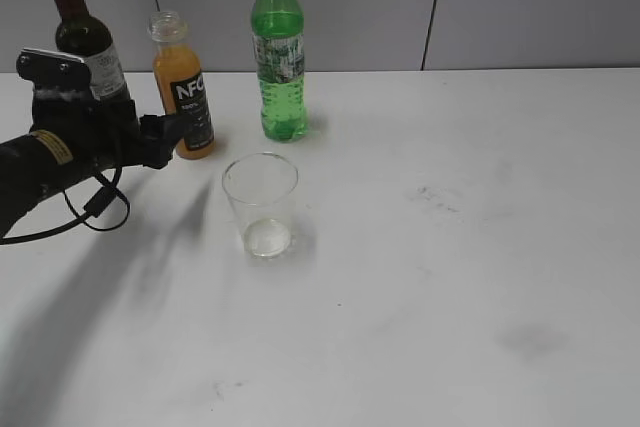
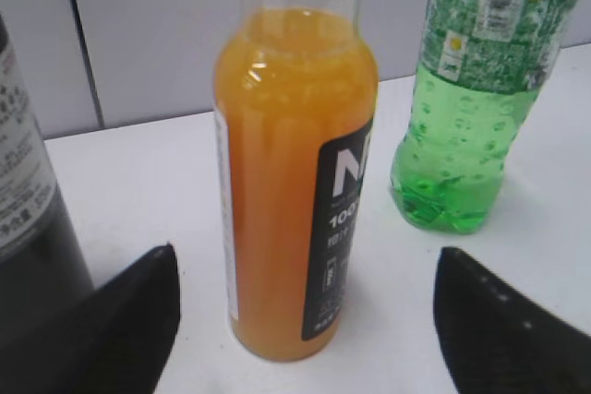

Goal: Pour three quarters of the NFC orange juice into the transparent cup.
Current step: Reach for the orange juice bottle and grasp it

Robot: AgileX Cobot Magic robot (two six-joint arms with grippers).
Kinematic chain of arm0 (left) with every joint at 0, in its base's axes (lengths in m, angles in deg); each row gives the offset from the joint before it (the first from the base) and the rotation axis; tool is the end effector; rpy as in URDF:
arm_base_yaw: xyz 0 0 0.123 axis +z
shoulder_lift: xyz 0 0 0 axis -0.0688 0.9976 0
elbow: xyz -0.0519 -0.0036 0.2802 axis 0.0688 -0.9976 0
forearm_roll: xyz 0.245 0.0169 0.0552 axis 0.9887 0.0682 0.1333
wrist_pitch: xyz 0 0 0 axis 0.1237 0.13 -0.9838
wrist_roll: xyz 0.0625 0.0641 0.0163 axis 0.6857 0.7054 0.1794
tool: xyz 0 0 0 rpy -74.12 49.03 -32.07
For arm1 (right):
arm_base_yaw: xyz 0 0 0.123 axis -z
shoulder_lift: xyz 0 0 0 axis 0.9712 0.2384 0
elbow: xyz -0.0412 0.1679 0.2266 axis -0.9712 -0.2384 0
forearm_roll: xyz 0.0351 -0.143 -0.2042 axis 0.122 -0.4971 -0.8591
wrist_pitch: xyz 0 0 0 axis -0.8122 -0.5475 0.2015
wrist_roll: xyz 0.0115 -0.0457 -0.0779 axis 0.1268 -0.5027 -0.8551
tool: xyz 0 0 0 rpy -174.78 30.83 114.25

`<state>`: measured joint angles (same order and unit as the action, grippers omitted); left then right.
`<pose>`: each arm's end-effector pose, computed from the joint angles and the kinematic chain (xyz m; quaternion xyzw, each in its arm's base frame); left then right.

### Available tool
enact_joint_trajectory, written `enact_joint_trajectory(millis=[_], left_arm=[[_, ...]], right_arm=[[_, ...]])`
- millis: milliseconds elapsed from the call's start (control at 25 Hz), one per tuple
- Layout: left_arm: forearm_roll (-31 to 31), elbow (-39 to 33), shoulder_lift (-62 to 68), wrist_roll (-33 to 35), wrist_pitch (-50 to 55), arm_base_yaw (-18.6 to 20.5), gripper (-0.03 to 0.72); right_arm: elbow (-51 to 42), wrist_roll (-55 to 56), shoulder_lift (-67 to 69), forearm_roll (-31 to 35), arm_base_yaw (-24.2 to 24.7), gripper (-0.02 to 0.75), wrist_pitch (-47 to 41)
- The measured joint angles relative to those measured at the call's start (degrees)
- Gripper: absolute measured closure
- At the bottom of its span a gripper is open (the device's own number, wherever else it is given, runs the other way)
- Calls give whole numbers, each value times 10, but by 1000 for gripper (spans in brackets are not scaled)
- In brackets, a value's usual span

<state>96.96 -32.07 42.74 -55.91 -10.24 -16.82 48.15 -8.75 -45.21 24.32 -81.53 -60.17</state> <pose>0.3426 -0.0959 0.1163 0.1653 0.7815 -0.1277 0.5879 -0.0054 0.0011 0.2796 0.0007 0.8459 0.0600 0.5299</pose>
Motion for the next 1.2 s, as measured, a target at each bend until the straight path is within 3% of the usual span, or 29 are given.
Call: enact_joint_trajectory(millis=[1200], left_arm=[[20, 180, 122, -28, 17, -5, 20]], right_arm=[[0, 0, 0, 0, 0, 167, 0]])
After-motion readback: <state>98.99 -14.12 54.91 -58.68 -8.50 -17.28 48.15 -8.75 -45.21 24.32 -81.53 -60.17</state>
